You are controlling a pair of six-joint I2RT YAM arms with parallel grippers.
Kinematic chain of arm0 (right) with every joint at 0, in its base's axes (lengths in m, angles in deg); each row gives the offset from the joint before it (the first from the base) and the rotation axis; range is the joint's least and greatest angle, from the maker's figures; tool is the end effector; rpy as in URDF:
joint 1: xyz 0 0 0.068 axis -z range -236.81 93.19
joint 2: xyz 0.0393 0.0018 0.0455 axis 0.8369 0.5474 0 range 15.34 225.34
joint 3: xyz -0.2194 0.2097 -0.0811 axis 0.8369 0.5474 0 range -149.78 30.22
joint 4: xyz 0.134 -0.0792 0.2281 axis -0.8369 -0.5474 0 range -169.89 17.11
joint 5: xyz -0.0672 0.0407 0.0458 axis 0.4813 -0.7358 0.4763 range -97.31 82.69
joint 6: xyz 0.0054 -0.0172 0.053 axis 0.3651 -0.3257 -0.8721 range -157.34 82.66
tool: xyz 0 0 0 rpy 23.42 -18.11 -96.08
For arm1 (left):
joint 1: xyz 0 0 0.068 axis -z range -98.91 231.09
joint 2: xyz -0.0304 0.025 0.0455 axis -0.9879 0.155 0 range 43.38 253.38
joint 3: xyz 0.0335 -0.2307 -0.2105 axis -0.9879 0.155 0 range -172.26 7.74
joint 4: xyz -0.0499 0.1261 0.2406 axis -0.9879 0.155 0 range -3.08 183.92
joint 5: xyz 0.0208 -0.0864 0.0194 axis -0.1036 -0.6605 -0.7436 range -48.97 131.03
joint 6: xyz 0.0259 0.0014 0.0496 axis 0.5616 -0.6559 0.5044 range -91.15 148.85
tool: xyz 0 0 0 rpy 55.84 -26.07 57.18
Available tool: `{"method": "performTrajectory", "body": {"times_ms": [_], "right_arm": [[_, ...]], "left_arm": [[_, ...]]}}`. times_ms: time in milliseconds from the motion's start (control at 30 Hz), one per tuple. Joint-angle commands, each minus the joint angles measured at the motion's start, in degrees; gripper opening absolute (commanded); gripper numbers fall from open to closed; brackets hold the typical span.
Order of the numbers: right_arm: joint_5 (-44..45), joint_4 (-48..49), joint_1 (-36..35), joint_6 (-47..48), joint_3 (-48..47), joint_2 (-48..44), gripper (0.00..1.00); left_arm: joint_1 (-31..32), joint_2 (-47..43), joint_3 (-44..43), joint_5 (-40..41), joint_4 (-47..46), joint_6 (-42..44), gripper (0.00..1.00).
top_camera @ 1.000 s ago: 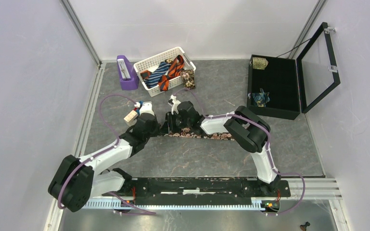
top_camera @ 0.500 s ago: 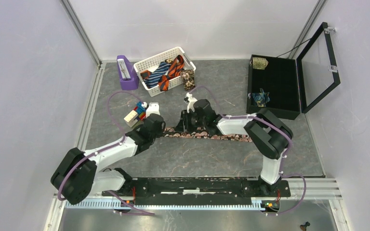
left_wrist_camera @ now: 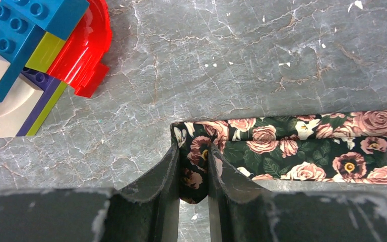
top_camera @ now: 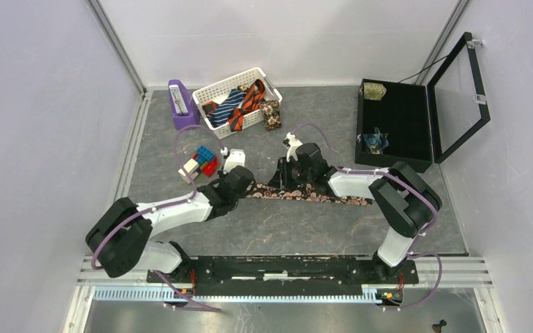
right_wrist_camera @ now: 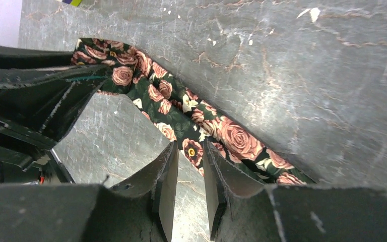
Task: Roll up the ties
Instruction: Roll the tie at the center of the board.
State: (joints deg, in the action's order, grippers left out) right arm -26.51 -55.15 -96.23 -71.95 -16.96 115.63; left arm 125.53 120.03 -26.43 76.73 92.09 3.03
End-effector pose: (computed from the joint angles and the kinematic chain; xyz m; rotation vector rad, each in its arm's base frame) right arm 0.2773 0.2442 0.1787 -0.3047 2.3477 1.0518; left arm 0.1964 -0.1611 0.2020 0.0851 2.2144 0.0888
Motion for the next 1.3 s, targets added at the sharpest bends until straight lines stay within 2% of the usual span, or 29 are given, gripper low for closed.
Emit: {"method": "performTrajectory", "body": {"times_ms": [0,433,700,800,967,1033,1267], "right_arm": [[2.1,0.0,2.1,1.5,1.2,-5.1,0.32],[2.3,-1.9,7.1,2.6,3.6,-11.2,0.33],[1.8,-2.1,8.7,2.8,4.0,-12.4,0.33],[1.6,-1.9,8.9,2.6,4.0,-12.5,0.33],[1.5,-1.9,9.0,2.6,4.0,-12.6,0.33],[1.5,-1.8,9.0,2.4,4.0,-12.6,0.33],[1.3,-1.8,9.3,2.4,3.8,-12.6,0.33]], "left_arm": [[3.0,2.5,-2.7,5.6,0.6,2.7,0.02],[10.4,12.2,-7.8,12.6,3.1,2.2,0.02],[11.8,13.7,-9.4,9.7,2.5,2.4,0.23],[12.3,14.2,-10.0,9.1,2.5,2.8,0.39],[12.8,13.8,-10.9,7.9,2.6,3.4,0.52],[12.9,14.0,-11.5,7.5,3.0,3.5,0.55],[13.3,12.6,-12.4,3.4,2.9,2.8,0.56]]}}
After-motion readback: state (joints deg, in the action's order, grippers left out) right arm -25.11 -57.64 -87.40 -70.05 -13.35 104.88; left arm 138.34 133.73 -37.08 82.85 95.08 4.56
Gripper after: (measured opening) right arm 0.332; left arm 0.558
